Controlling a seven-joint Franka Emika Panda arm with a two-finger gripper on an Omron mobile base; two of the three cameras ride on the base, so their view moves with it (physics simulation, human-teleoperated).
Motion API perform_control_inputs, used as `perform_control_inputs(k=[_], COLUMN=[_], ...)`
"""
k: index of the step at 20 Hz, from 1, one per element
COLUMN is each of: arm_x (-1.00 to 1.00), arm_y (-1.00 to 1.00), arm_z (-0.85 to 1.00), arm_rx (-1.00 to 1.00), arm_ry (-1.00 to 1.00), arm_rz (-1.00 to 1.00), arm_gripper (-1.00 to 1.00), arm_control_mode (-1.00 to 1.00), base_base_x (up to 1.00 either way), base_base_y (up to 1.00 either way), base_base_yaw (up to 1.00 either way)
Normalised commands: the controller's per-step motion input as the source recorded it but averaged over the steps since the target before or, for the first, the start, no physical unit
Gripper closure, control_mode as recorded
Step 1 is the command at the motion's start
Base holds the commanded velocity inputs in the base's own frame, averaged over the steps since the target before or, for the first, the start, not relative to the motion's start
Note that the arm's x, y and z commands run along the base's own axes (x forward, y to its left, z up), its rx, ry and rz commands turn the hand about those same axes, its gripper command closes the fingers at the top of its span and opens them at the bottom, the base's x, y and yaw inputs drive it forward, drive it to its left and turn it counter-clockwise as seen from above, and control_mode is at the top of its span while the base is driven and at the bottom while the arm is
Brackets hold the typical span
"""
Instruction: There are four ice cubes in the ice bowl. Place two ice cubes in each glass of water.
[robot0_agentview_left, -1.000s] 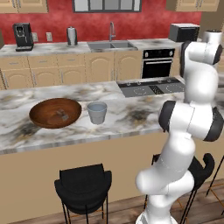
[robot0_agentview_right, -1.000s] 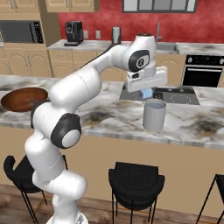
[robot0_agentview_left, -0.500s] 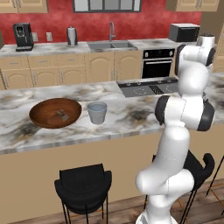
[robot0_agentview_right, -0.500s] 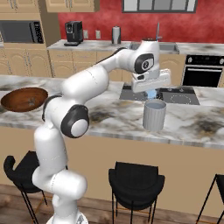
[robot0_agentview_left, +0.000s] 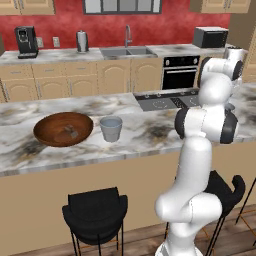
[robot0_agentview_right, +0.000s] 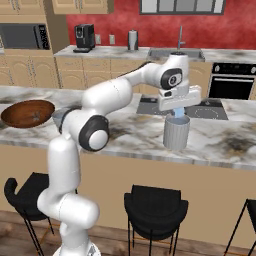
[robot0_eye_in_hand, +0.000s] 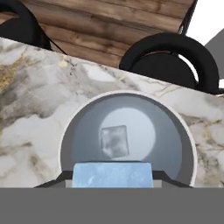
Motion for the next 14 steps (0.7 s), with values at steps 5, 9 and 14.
perform_control_inputs(k=[5,9,14], arm_x=[0.27,0.05,0.07], arm_y=[-0.12,-0.07,-0.10], arm_z=[-0.11,-0.26,-0.24], arm_rx=[0.00,0.00,0.00], arm_ry=[0.01,0.00,0.00], arm_rz=[-0.02,-0.02,-0.02], arm_gripper=[1.00,1.00,1.00], arm_control_mode=[-1.00,-1.00,-1.00], base_base_x=[0.00,0.00,0.00], base_base_y=[0.00,0.00,0.00], base_base_yaw=[0.00,0.00,0.00])
